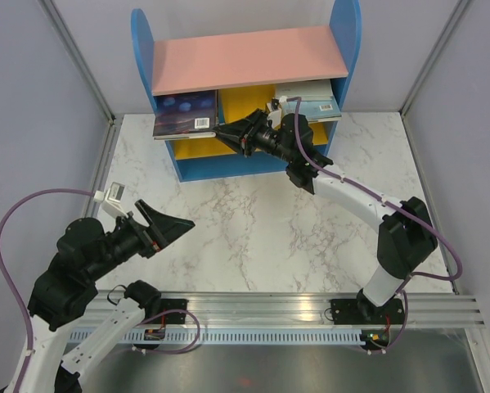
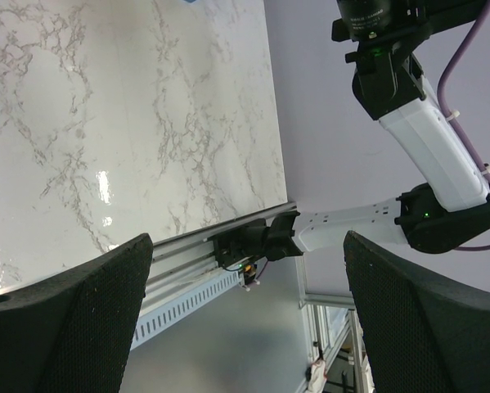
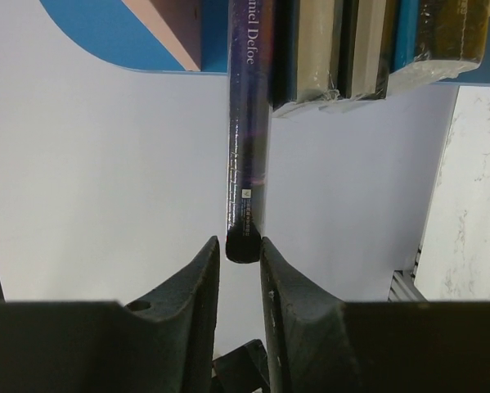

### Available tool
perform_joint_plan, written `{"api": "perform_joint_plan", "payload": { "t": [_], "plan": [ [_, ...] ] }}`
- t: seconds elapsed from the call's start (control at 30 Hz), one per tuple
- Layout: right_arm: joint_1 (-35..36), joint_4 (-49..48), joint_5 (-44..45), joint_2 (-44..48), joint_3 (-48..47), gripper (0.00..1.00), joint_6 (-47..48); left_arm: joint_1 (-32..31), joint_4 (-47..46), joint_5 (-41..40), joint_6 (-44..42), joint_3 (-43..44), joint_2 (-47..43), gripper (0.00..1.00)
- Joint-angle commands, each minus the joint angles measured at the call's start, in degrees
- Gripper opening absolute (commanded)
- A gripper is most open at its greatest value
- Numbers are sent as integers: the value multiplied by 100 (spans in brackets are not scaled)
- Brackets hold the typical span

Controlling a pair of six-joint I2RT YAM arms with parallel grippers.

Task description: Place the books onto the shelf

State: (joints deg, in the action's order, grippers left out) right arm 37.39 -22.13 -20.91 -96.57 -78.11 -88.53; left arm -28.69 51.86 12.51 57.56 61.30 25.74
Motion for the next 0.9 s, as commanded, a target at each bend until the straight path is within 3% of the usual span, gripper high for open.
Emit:
{"api": "perform_joint_plan", "payload": {
  "t": [0.0, 0.3, 0.87],
  "plan": [
    [41, -336, 34, -19, -231, 30, 3, -5, -149, 14, -87, -65, -60, 100],
    [41, -345, 104, -449, -723, 17, -41, -5, -141, 14, -201, -83, -25, 100],
    [-38, -344, 438, -1232, -1471, 12, -243, -5, 53, 58, -526, 172, 186, 100]
  ]
}}
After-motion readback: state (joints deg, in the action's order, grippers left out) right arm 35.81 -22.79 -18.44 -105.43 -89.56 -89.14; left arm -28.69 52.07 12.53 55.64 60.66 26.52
